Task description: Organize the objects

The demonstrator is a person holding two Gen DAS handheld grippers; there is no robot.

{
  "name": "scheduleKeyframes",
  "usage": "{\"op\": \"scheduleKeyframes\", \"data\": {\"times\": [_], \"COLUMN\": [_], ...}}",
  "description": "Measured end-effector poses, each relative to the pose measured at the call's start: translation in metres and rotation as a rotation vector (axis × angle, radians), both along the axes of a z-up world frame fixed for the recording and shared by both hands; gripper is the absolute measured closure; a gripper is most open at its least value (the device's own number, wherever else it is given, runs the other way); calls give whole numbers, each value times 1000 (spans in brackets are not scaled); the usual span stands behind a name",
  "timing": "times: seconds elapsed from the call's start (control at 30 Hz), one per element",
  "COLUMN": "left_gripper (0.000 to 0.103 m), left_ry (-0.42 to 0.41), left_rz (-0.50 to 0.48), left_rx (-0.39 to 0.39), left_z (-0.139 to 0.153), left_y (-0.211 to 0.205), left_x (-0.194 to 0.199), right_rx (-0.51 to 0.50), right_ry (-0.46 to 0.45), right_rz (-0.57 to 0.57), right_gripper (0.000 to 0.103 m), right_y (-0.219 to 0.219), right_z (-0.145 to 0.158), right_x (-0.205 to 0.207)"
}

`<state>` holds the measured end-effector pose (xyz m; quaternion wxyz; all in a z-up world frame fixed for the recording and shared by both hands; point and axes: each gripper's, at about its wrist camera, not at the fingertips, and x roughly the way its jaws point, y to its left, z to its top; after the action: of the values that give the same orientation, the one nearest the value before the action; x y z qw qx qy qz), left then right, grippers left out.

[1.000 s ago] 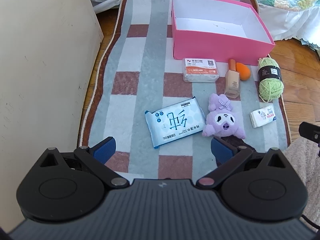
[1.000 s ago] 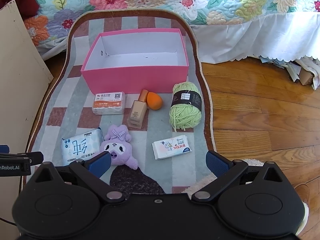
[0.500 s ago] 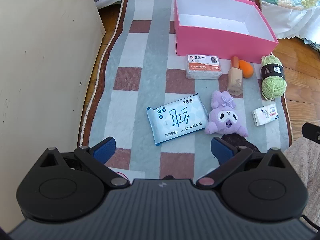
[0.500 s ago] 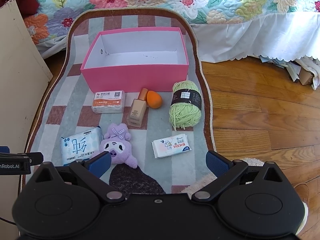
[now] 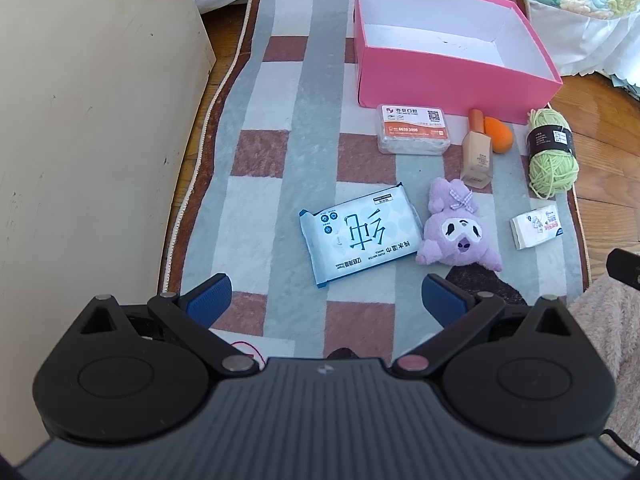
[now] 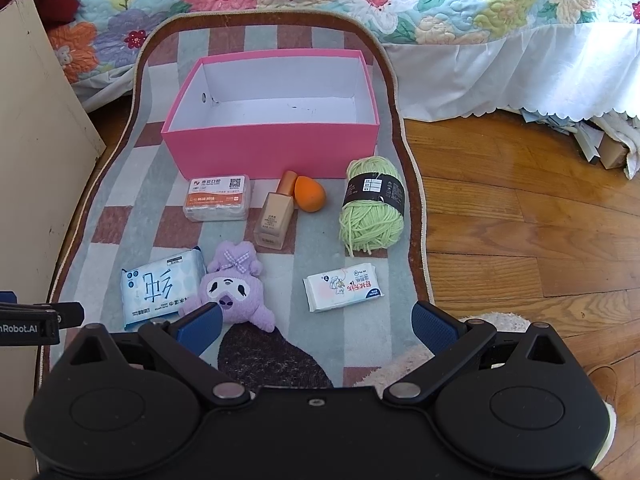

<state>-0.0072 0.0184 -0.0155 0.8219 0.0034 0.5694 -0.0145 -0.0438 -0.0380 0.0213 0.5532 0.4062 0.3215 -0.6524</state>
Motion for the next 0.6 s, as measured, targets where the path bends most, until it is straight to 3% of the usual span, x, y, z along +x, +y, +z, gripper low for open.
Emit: {"op": "scheduleKeyframes", "data": {"times": [0.6], "left_gripper": [1], "left_ry": [10], "left_rz": [-30], "left_rx": [-24], "left_z": [6], "left_y": [0], "left_x": [-1], "right_rx": [16], "right_ry": [4], "right_rz": [15], "right_gripper": [1], "right_y": [-1], "right_z": [0], "right_x": [3]}}
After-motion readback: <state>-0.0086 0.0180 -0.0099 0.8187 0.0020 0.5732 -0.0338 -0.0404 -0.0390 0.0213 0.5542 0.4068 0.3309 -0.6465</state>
